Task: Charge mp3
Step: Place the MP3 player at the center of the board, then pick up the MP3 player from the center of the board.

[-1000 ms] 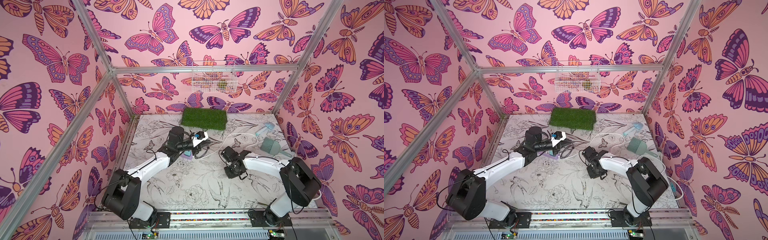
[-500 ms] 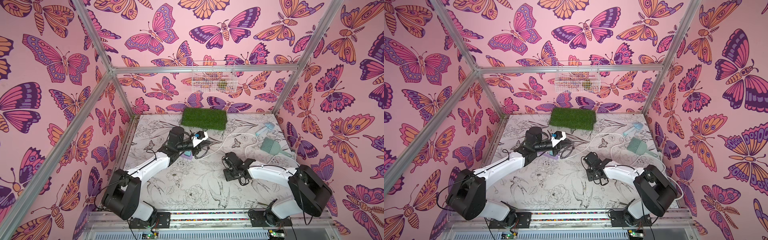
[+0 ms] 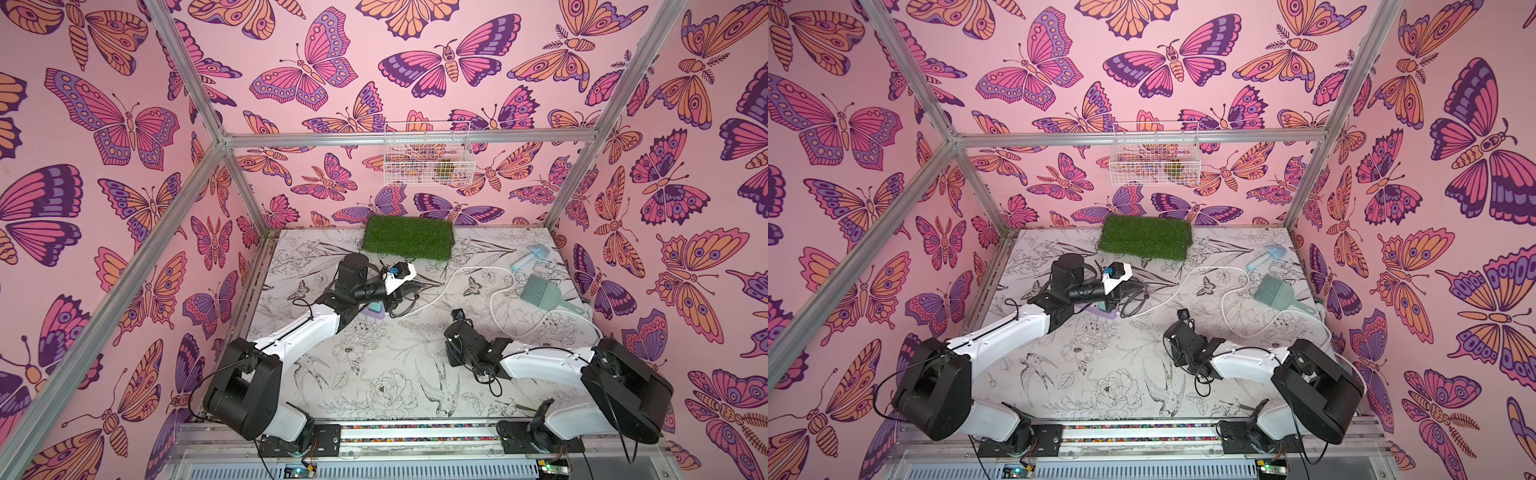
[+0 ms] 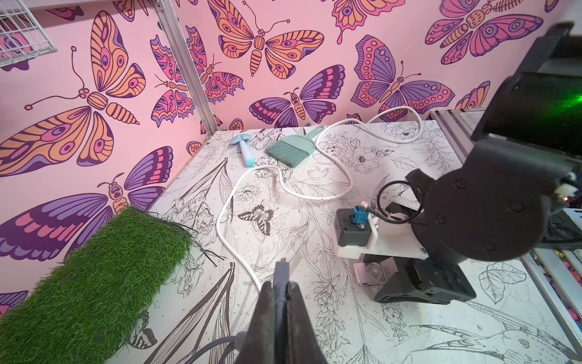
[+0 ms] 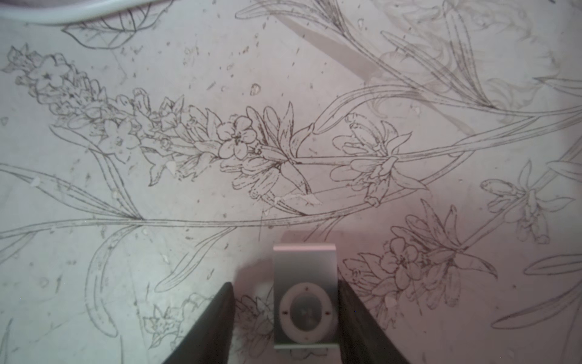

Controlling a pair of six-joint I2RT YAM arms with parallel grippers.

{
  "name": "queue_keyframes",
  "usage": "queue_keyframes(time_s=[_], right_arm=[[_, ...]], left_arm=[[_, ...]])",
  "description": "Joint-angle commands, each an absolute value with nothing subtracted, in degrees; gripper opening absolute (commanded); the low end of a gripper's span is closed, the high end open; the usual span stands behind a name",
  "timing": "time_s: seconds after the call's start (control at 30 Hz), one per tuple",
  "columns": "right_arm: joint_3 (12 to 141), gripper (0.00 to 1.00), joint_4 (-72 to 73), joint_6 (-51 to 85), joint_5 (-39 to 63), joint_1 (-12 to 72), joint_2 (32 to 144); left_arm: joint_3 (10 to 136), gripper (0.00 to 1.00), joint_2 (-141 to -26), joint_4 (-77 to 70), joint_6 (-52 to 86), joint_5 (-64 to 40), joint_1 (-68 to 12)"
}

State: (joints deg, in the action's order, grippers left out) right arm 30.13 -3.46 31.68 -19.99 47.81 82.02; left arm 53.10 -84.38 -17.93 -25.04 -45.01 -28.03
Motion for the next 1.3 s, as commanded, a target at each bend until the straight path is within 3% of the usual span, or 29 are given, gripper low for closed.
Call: queue_keyframes(time_s=[0.0,0.13,0.37,0.87,1.27], right_arm=[[26.77,0.50,-9.54,32.93,-23.12,48.03,84.76],[28.96,0.45,-12.24,32.80,-23.73,48.42,87.03],[28.03,0.55,-16.26,38.32,-24.60,51.47,84.59],[28.96,0.49,-18.53,41.03,-27.25,53.44,86.29],[27.86,0.32,-17.58,40.21,-27.16,53.44,83.21]], left_arm=[[53.17,0.00,-83.86,-16.89,-24.83,-45.62,-27.60],[53.17,0.00,-83.98,-16.62,-25.17,-45.53,-27.60],[53.47,0.00,-84.12,-16.27,-25.57,-45.53,-27.60],[53.16,0.00,-83.84,-16.26,-25.56,-45.88,-27.60],[52.91,0.00,-83.48,-16.31,-25.67,-45.97,-27.60]])
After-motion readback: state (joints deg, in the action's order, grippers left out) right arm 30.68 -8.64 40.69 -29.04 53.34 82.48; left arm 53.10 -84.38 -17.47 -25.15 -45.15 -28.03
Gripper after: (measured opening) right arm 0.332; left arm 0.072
